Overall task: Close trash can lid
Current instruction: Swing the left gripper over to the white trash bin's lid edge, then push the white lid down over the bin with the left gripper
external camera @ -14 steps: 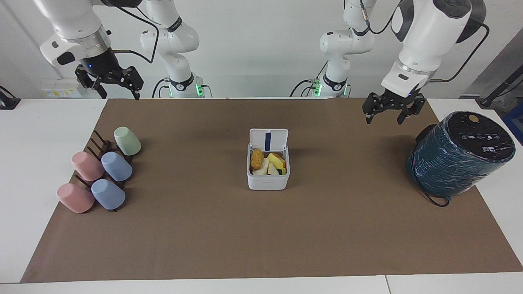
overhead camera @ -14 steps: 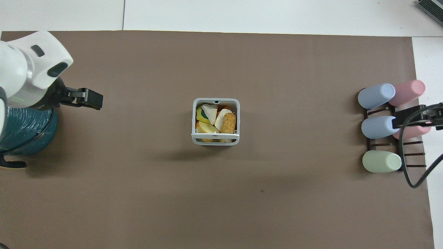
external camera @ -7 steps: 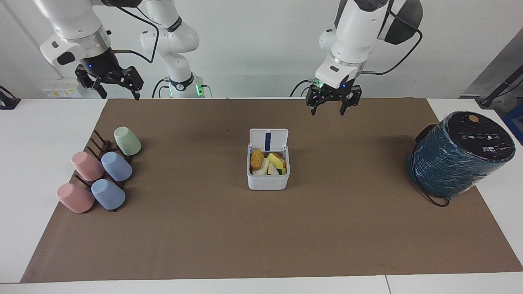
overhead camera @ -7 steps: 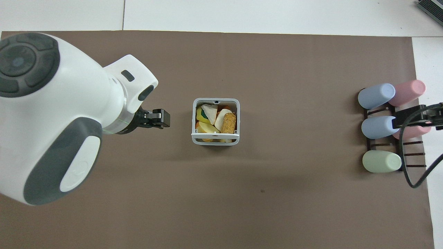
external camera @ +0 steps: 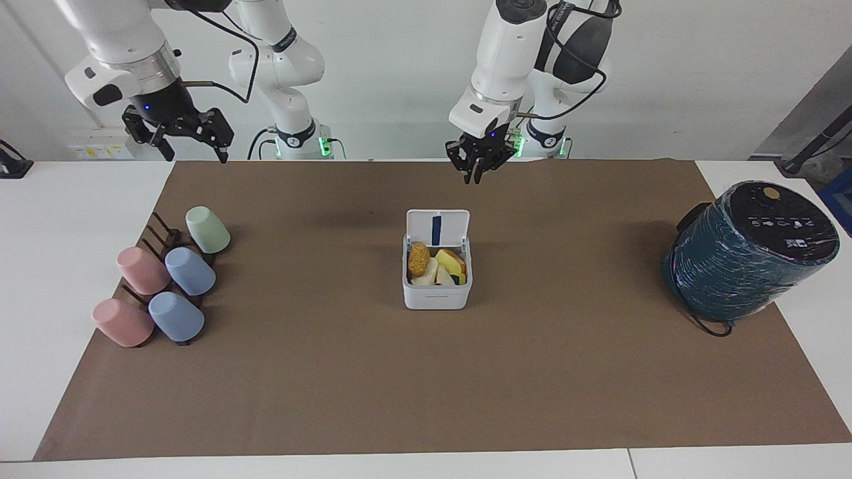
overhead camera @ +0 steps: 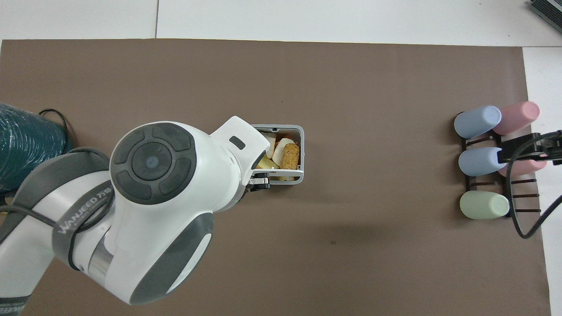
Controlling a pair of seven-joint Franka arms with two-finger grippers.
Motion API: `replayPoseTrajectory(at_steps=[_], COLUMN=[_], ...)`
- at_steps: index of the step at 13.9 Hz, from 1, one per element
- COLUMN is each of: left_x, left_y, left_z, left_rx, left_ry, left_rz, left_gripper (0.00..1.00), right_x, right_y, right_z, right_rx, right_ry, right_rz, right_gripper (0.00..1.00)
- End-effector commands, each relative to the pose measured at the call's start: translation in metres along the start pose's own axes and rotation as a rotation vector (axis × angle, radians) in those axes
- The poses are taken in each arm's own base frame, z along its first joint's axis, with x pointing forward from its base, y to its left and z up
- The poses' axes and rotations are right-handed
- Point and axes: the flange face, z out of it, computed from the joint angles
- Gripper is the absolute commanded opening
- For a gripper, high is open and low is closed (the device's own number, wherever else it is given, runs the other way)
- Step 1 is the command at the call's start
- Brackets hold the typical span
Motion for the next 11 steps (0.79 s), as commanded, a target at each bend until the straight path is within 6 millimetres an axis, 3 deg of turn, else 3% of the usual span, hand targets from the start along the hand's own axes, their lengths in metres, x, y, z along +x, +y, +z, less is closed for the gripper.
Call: replayPoseTrajectory(at_steps=[1,11], left_x=[-0.008,0.021], left_y=[0.004,0.021], left_z=[0.015,0.066], left_rx=[-0.049,-0.122], left_ry=[0.020,0.074], left_rz=[-0.030,-0.076], left_gripper=[0.00,0.00], right_x=[-0.006,-0.006], right_y=[0.002,0.002], right_z=[-0.001,-0.001], right_rx=[0.000,0.000], right_ry=[0.006,0.006], right_rz=[-0.020,-0.021], right_gripper=[1.00,1.00])
